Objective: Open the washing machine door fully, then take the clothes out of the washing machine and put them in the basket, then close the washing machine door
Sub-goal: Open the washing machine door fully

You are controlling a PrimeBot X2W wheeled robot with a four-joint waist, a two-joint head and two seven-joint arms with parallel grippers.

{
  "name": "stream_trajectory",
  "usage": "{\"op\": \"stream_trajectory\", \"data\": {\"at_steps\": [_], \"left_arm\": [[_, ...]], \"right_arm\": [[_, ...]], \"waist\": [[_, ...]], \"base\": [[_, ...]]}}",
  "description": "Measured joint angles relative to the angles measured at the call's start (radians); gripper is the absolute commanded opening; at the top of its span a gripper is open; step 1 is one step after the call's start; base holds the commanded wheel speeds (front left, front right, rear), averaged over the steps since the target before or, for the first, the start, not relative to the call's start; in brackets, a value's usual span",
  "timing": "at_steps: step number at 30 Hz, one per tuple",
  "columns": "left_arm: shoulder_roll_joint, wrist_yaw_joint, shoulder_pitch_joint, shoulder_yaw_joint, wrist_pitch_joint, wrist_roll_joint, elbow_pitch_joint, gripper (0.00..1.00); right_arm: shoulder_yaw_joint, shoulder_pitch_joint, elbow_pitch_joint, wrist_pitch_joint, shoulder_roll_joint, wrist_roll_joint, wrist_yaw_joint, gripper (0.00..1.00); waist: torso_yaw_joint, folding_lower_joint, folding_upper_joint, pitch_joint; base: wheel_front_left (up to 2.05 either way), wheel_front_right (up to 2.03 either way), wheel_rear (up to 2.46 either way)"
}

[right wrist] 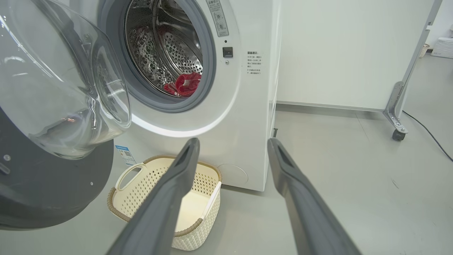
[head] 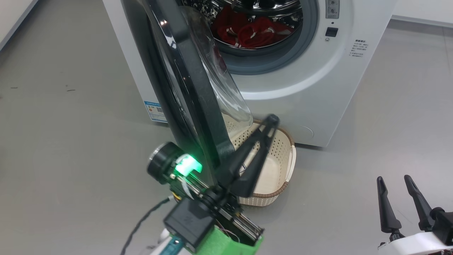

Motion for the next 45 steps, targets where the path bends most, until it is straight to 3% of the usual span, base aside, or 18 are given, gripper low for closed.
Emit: {"op": "stream_trajectory", "data": {"at_steps": [5,11,21,45], "left_arm": [[0.004,-0.032,0.027,-0.135,0.034,-0.053,0.080,0.00],[0.008,-0.029,0.083,-0.177,0.109,-0.098,0.216,0.00],[0.009,-0.003,0.089,-0.112,0.135,-0.120,0.346,0.00],[-0.012,0.004,0.114,-0.038,0.098,-0.143,0.407,0.00]], "right_arm": [[0.003,0.000,0.007,0.000,0.004,-0.003,0.004,1.00],[0.020,-0.007,0.017,0.000,0.008,-0.008,0.011,1.00],[0.000,-0.010,0.018,0.000,0.013,-0.008,0.012,1.00],[-0.029,-0.012,0.018,0.000,0.013,-0.008,0.020,1.00]], "waist": [[-0.008,0.0000,0.0000,-0.001],[-0.027,0.0001,0.0000,0.001],[-0.040,0.0000,-0.0001,0.011],[0.006,0.0000,0.0000,0.035]], "base": [[0.00,0.00,0.00],[0.00,0.00,0.00],[0.00,0.00,0.00],[0.00,0.00,0.00]]}}
